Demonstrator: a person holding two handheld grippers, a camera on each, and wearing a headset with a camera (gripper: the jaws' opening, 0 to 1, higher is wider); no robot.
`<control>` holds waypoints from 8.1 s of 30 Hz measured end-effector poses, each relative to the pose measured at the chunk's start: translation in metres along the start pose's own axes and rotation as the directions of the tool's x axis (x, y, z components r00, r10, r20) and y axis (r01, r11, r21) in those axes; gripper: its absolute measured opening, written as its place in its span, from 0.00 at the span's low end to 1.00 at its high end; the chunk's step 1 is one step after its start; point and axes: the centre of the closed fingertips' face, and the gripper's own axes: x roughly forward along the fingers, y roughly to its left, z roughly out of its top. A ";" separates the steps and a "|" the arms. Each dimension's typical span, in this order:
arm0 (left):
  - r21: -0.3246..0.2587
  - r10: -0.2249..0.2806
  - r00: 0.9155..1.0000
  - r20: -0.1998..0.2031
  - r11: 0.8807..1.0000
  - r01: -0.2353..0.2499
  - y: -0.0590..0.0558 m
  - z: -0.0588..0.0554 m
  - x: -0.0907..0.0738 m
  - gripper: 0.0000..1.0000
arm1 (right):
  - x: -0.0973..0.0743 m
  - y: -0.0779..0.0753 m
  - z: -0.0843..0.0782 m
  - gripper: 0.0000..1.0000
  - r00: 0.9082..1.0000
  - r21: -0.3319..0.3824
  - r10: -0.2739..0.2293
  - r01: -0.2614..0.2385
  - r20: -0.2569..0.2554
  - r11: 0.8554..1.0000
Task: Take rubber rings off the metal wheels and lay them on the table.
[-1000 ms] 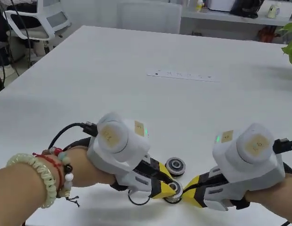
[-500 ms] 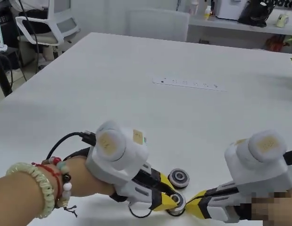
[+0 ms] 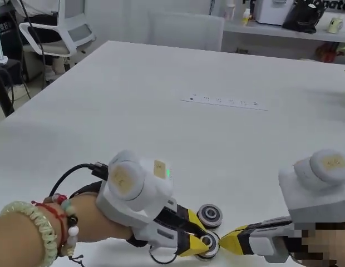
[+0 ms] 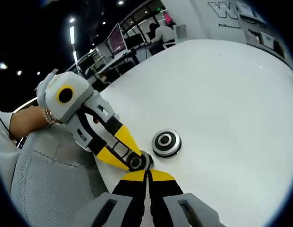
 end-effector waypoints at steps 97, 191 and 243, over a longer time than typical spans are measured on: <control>0.042 0.002 0.998 -0.067 0.999 0.001 -0.003 0.026 -0.016 0.33 | -0.014 0.013 0.020 0.00 0.998 0.016 0.019 -0.020 0.068 1.000; -0.201 0.406 0.913 -0.031 0.893 -0.403 -0.025 -0.018 -0.152 0.75 | 0.016 0.062 0.030 0.00 0.990 -0.185 0.097 -0.076 0.104 0.980; -0.211 0.420 0.907 -0.031 0.884 -0.417 -0.024 -0.019 -0.155 0.75 | 0.028 0.027 0.041 0.03 0.994 -0.233 -0.024 0.047 0.103 0.971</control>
